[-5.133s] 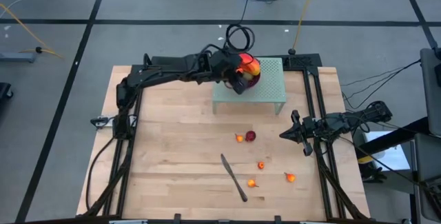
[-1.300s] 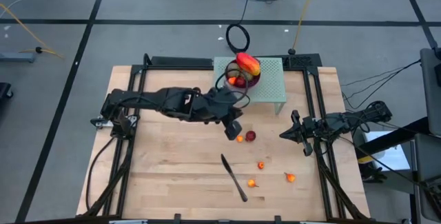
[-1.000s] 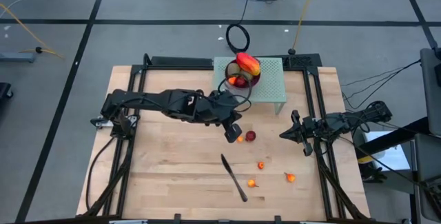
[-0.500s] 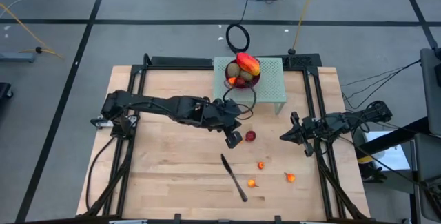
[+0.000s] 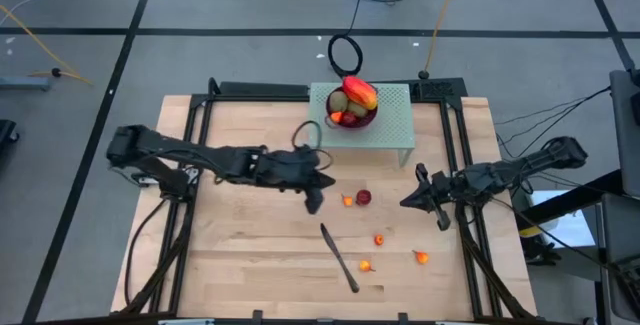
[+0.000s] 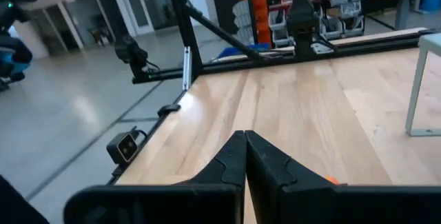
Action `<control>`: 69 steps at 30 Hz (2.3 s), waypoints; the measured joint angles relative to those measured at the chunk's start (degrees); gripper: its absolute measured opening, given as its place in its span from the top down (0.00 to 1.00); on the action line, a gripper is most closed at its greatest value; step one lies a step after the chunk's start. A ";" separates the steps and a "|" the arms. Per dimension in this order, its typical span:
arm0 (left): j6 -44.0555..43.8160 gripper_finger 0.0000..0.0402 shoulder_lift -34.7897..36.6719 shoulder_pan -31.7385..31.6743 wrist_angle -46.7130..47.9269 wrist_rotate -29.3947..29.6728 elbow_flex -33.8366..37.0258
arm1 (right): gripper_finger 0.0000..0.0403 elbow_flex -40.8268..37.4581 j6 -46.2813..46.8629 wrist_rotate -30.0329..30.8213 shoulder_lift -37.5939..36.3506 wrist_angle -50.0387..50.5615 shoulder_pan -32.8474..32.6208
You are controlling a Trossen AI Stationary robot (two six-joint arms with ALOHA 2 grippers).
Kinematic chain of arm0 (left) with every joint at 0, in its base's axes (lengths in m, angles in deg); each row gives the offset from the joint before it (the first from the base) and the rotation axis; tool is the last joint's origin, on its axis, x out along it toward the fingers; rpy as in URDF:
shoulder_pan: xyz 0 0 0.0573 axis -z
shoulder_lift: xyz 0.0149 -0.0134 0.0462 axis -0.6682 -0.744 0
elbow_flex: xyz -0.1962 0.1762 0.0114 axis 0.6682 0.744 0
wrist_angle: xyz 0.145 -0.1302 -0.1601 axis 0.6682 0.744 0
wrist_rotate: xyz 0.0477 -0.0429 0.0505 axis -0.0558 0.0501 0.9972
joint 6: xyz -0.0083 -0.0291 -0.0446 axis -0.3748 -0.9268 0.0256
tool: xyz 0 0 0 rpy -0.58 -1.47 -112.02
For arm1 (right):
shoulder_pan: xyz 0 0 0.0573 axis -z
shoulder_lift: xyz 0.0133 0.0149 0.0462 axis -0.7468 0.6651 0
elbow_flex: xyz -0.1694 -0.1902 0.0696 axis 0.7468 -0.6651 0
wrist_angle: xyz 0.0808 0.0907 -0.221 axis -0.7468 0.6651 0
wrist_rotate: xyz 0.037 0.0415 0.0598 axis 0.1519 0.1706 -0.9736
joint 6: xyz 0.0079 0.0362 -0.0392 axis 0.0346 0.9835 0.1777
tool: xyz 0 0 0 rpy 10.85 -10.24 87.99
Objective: Pick & Place Fruit
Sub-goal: Put the red pomegranate into the violet strainer bowl on the shelf
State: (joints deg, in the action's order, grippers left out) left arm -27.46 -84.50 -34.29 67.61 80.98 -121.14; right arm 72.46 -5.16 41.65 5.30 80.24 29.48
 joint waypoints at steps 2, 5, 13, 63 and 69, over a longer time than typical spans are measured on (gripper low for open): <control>0.27 0.99 3.22 0.00 -0.97 0.07 4.22 | 1.00 2.25 -0.66 0.21 3.76 -0.73 0.00; 0.08 1.00 7.44 0.04 -2.11 0.07 9.17 | 1.00 5.37 -1.33 0.25 9.57 -0.18 0.00; 3.33 0.99 16.93 0.11 -4.65 0.29 19.42 | 1.00 16.50 -4.69 2.26 25.71 3.59 0.07; 7.73 0.99 41.37 0.39 -4.45 2.77 39.99 | 0.40 40.27 -18.46 -4.40 65.69 31.51 14.32; 7.63 0.96 41.37 0.39 -4.45 2.77 39.99 | 0.36 40.26 -20.80 -4.28 65.64 31.70 14.51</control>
State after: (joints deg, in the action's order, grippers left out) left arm -19.84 -43.13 -33.90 63.16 83.75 -81.15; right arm 112.72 -25.96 37.37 70.94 111.93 43.99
